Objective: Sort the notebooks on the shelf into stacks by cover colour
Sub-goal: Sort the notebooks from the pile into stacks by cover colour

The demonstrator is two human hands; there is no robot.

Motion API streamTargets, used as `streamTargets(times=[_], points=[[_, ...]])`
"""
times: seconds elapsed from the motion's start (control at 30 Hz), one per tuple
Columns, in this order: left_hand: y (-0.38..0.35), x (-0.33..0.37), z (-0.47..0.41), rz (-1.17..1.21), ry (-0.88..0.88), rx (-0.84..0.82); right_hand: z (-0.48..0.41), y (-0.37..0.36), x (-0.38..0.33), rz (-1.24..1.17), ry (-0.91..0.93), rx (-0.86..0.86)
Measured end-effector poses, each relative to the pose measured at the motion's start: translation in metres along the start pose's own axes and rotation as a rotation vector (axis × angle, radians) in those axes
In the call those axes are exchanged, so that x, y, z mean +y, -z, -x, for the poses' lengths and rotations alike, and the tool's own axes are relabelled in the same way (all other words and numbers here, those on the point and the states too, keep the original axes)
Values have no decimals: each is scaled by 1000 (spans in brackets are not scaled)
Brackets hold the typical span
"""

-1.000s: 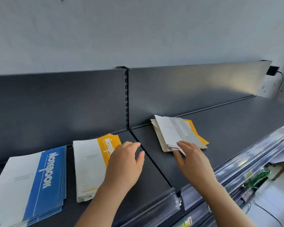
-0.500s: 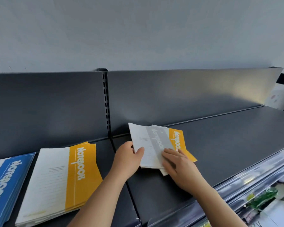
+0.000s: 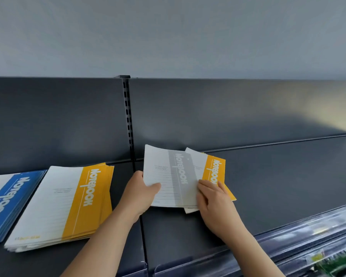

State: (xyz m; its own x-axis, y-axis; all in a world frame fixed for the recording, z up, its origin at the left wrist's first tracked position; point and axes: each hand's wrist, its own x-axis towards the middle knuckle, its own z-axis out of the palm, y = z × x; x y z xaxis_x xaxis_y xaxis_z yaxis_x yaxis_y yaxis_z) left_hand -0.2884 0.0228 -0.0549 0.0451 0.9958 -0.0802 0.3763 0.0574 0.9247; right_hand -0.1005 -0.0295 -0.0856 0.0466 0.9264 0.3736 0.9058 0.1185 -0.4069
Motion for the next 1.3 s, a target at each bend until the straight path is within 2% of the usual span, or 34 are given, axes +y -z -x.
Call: streamTargets(times=[0.27,0.47,0.6,0.93,1.3], points=[[14,0,23,157,-71,78,0,7,-18,-84,-8,52],[54,-4,47,310,-153,187,-3,4,-61,-440,-38,65],[94,-13,65,250,-195,280,-2,-4,-102,-598,-19,33],[230,-62,110,78,-127,328,5,-58,-238,-662,39,-109],[377,-129,145,-51,-106,520,23,-132,-390,-648,52,-235]])
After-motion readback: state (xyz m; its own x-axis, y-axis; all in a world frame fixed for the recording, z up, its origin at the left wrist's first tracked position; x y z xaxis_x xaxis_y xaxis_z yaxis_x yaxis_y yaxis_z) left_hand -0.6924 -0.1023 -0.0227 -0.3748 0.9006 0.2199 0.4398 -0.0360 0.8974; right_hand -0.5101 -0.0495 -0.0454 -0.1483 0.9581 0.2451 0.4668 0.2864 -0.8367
